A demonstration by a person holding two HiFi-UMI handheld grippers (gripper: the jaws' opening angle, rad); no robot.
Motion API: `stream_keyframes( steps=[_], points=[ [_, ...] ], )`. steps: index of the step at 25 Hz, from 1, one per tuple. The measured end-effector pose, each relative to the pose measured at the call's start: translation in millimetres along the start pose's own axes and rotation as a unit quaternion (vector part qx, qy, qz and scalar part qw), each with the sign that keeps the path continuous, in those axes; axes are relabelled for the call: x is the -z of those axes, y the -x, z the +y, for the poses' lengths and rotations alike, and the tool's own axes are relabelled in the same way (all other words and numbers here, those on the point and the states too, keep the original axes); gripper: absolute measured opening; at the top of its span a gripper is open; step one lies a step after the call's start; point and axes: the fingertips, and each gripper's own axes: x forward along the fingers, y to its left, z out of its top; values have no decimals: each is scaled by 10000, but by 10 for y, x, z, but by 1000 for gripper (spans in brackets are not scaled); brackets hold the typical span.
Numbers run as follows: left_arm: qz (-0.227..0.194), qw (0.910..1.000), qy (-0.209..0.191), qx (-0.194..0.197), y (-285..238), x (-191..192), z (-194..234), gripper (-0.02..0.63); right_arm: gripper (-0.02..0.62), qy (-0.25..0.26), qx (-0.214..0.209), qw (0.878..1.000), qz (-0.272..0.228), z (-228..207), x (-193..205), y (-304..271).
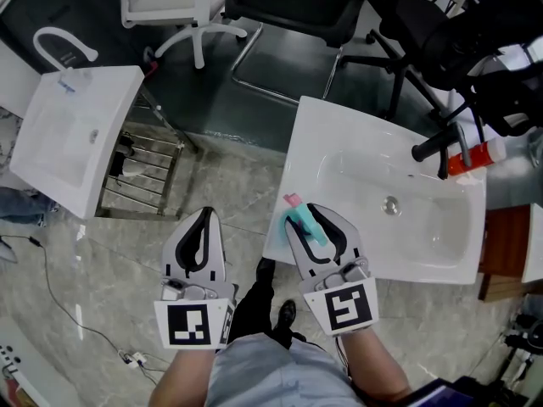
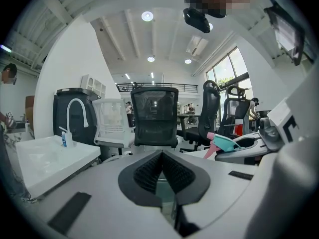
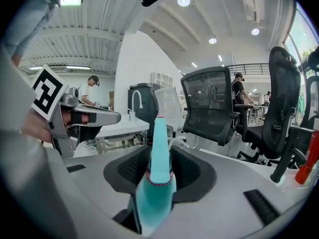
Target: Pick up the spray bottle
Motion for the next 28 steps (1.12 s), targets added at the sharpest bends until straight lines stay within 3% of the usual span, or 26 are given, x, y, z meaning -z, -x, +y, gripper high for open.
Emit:
stream_keyframes(
  steps=[5,12,22,28],
  points=[
    [-86,9999,106,-37,32,-102,-6,18,150,13,21,9999,-114,3,-102,36],
    [-268,9996,-99,84,77,-287,-110,18,149,60,142,9994,-313,-63,-312,177],
    [-686,9968,-250,326,265,-712,-362,18,149,36,434,9944,-968,-195,-908,559],
    [-966,9938,-130,535,413,-961,-521,18,149,185,608,9914,-1143,-185,-1169,773]
  ],
)
